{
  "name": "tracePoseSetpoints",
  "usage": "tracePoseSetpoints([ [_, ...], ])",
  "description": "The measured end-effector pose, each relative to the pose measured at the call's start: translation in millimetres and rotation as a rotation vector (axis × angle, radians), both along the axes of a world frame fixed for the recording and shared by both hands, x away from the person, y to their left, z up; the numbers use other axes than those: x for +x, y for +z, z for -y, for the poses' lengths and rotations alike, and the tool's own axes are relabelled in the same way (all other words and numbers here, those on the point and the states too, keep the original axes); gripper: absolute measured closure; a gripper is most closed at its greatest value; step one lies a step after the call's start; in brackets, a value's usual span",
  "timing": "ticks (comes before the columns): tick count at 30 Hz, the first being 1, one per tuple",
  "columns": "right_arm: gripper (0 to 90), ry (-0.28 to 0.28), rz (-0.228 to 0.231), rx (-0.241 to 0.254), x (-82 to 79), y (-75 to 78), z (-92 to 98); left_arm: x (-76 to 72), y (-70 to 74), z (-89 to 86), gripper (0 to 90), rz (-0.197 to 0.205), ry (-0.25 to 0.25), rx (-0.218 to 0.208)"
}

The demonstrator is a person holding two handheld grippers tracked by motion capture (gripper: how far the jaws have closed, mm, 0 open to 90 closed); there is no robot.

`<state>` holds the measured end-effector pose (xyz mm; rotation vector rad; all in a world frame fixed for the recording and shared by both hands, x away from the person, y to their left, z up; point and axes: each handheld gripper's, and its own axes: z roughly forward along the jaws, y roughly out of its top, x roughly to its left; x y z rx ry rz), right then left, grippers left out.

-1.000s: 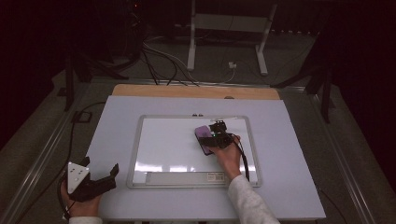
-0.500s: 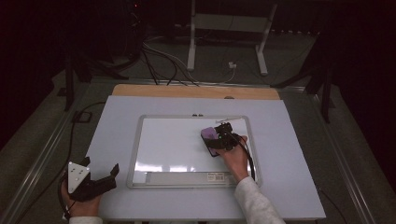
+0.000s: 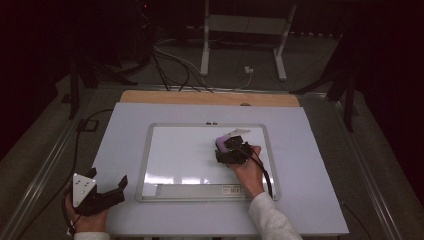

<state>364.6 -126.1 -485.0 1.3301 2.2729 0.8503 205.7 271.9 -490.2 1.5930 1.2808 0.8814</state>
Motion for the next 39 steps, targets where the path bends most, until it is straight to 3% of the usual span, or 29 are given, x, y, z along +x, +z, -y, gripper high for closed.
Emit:
tracePoseSetpoints([
  [4,34.3,-0.046,0.004,-0.015,4.5,-1.7,7.9,-0.1,0.1,-0.2,0.6,0.001,0.001,-0.002],
  [6,43.7,-0.070,0.006,-0.007,5.7,-1.9,13.4,0.2,-0.1,-0.2,0.6,0.000,0.001,-0.001],
  [11,55.5,-0.080,0.037,-0.012,4.7,1.7,18.5,0.2,0.0,0.7,0.6,0.001,0.001,0.000],
  [16,60.6,-0.078,0.053,-0.026,4.8,4.2,20.2,0.1,0.0,0.5,0.6,0.001,0.001,0.000],
  [27,62.9,-0.135,0.067,0.080,6.9,14.9,31.3,0.3,-0.2,0.5,0.6,0.000,0.000,0.000],
  [39,62.9,-0.207,0.078,0.159,15.3,24.8,47.4,0.0,-0.2,-0.2,0.6,0.000,0.002,-0.002],
])
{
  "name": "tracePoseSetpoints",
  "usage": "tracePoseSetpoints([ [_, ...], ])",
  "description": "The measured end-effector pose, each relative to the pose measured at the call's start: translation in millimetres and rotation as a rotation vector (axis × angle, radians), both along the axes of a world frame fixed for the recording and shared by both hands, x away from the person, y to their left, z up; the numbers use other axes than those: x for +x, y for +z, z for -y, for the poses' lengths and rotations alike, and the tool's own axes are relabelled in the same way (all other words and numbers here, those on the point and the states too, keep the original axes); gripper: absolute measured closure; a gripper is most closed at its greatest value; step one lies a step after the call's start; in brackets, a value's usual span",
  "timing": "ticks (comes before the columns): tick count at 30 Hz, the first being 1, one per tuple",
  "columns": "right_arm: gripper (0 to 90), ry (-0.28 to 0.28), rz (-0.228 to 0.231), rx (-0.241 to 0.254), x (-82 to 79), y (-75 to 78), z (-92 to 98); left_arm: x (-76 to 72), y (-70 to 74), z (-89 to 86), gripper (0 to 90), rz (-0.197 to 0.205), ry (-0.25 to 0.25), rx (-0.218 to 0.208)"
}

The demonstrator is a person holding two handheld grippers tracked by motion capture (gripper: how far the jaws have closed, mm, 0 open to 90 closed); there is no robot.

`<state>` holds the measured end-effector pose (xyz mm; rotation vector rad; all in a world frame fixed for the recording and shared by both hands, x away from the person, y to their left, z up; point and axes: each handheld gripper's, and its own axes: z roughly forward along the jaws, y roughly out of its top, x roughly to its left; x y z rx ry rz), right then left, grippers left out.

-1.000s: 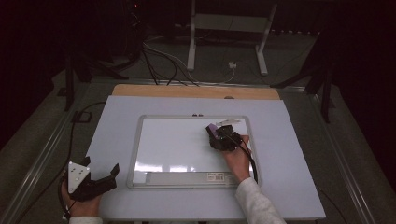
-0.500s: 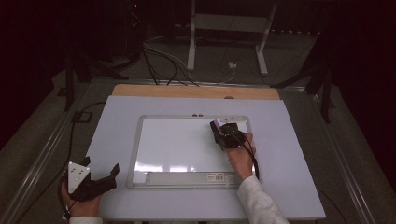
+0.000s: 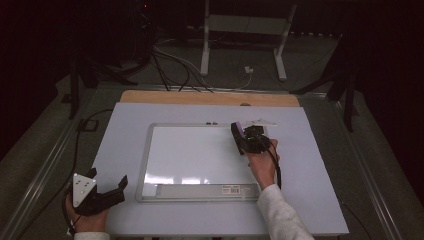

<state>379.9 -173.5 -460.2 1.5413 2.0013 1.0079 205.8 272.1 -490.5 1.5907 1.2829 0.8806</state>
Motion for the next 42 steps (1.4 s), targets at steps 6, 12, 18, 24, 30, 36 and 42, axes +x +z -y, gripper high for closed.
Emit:
tracePoseSetpoints([
  [6,63.0,-0.058,-0.003,0.024,6.5,-0.6,13.0,-0.1,0.1,0.1,0.6,0.000,0.000,0.002],
  [12,63.1,-0.141,-0.018,0.036,14.2,-3.2,32.9,0.4,-0.5,0.4,0.6,-0.002,0.002,0.001],
  [18,63.1,-0.225,-0.052,0.032,19.0,-11.2,48.7,-0.2,0.1,-0.6,0.6,-0.001,0.003,-0.001],
  [24,63.3,-0.268,-0.084,0.034,22.3,-21.4,58.4,-0.3,0.2,-0.4,0.6,-0.001,0.002,0.000],
  [30,63.4,-0.269,-0.074,0.026,24.2,-23.2,59.2,-0.6,0.4,0.0,0.6,0.000,0.001,0.000],
  [36,62.6,-0.251,-0.067,0.034,28.5,-24.1,62.4,-0.6,0.3,-0.4,0.6,0.000,0.002,-0.001],
  [42,44.9,-0.191,-0.049,0.082,20.0,-18.7,67.8,-0.7,0.3,-0.3,0.6,0.000,0.003,-0.002],
])
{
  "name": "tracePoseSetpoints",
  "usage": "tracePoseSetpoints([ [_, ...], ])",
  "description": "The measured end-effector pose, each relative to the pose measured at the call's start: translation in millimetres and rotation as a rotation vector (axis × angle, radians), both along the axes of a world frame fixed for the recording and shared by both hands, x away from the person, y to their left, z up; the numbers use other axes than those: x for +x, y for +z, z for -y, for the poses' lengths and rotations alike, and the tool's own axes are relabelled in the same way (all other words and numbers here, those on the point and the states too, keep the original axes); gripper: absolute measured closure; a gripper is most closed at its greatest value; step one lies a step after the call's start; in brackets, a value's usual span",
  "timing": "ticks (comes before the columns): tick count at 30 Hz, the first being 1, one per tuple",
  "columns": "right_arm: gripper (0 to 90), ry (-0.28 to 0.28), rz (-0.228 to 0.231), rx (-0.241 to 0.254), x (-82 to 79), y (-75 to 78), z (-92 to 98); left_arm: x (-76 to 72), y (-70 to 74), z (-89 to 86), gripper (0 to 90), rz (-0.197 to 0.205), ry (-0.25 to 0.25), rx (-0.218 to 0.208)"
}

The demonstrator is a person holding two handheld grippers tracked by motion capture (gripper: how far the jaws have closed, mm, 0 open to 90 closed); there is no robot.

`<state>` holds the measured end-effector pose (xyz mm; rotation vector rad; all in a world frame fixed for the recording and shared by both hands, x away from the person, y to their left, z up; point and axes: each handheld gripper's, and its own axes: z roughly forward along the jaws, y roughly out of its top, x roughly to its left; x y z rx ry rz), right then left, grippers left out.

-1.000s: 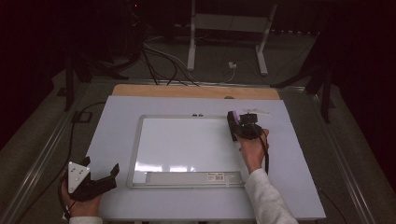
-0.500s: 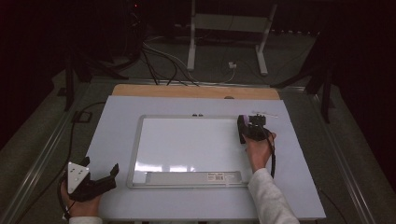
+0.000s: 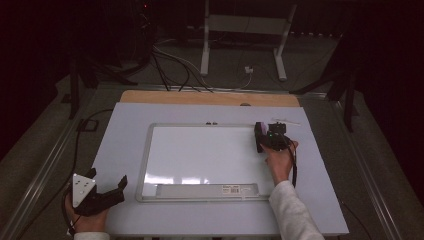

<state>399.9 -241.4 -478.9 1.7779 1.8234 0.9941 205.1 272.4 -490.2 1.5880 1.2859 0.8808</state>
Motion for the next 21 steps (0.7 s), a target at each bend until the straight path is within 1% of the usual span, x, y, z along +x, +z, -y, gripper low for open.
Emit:
tracePoseSetpoints([
  [4,33.0,0.061,0.037,0.034,-13.7,10.7,5.8,-0.1,0.3,0.9,0.6,0.003,-0.003,0.000],
  [6,28.5,0.115,0.059,0.049,-22.2,15.2,9.3,-0.1,0.4,1.3,0.6,0.002,-0.004,0.000],
  [8,23.3,0.182,0.102,0.068,-33.5,18.4,12.1,-0.3,0.7,1.2,0.6,0.003,-0.004,0.001],
  [9,20.1,0.219,0.122,0.068,-40.0,19.5,13.4,-0.3,0.6,1.1,0.6,0.003,-0.004,0.000],
  [11,16.1,0.257,0.154,0.048,-53.8,21.2,15.8,0.0,0.3,0.9,0.6,0.002,-0.004,-0.002],
  [13,14.7,0.269,0.204,0.020,-68.5,21.3,19.9,0.0,0.3,1.4,0.6,0.001,-0.004,-0.002],
  [14,13.6,0.275,0.220,0.015,-75.2,21.1,23.0,-0.1,0.5,1.6,0.6,0.002,-0.004,-0.001],
  [17,10.0,0.285,0.250,0.014,-93.4,17.4,33.5,-0.1,0.9,1.9,0.6,0.004,-0.003,-0.006],
  [19,7.5,0.288,0.259,0.009,-104.4,12.0,41.1,-0.2,1.4,1.8,0.6,0.005,-0.004,-0.007],
  [21,4.7,0.280,0.273,0.005,-115.5,5.8,49.3,-0.4,1.9,1.8,0.6,0.007,-0.003,-0.005],
])
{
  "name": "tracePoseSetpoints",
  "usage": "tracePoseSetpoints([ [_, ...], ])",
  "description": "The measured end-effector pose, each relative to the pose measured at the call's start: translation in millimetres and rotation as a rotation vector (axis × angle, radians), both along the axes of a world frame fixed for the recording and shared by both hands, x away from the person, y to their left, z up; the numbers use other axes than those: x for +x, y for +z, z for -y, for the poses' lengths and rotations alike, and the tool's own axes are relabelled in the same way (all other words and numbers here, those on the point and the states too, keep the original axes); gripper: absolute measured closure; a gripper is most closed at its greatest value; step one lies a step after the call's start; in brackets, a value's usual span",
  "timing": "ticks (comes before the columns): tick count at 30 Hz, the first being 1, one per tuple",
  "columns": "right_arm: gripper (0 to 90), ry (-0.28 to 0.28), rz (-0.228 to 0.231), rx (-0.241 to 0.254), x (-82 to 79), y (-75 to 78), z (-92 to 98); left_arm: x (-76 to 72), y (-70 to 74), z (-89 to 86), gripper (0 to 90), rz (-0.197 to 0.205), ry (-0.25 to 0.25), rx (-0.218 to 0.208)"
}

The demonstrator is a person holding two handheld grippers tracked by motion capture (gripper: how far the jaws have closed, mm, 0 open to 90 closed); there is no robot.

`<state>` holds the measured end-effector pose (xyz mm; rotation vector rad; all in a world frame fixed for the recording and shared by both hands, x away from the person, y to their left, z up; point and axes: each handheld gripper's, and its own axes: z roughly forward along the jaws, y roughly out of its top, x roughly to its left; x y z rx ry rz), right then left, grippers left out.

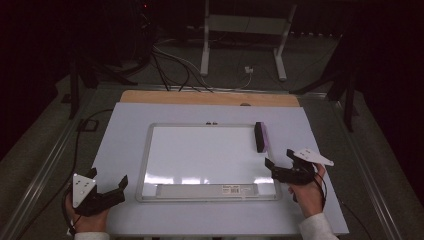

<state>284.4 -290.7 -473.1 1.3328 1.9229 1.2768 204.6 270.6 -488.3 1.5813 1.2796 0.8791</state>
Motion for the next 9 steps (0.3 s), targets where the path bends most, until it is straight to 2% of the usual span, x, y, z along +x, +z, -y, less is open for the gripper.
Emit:
tracePoseSetpoints([
  [6,2.4,-0.027,0.043,0.054,-29.5,-6.2,20.5,-0.1,1.1,0.1,0.6,0.007,-0.002,0.001],
  [9,2.3,-0.025,0.053,0.037,-39.1,-7.4,22.6,-0.3,1.3,-0.8,0.5,0.007,-0.001,-0.005],
])
